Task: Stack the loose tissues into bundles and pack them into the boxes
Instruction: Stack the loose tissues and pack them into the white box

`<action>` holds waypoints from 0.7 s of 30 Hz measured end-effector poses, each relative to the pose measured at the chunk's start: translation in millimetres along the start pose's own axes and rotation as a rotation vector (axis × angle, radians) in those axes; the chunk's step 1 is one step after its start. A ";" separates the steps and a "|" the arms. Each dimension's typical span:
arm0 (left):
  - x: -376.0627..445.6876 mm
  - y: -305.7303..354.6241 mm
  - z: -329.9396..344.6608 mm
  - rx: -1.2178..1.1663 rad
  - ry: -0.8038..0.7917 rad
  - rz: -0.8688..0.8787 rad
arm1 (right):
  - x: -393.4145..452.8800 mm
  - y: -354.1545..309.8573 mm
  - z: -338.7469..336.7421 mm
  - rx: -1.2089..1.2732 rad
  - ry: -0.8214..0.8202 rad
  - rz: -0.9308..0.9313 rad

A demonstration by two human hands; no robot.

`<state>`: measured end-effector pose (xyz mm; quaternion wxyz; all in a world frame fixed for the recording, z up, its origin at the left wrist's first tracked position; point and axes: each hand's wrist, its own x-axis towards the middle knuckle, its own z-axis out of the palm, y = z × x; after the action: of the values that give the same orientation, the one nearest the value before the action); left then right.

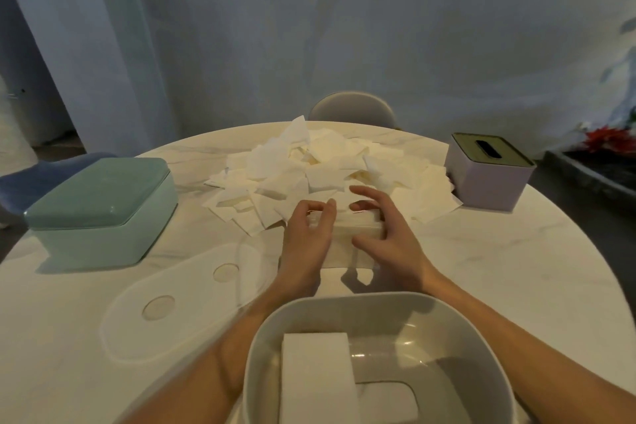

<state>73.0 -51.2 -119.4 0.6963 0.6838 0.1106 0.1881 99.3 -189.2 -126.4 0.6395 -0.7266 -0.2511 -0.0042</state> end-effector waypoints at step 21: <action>1.7 7.4 -21.3 0.205 -0.166 0.089 | -1.4 -5.5 -20.0 -0.261 -0.170 -0.047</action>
<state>64.9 -31.1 -112.8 0.6206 0.7687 0.0408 0.1493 102.4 -208.0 -118.1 0.5158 -0.7953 -0.3185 0.0095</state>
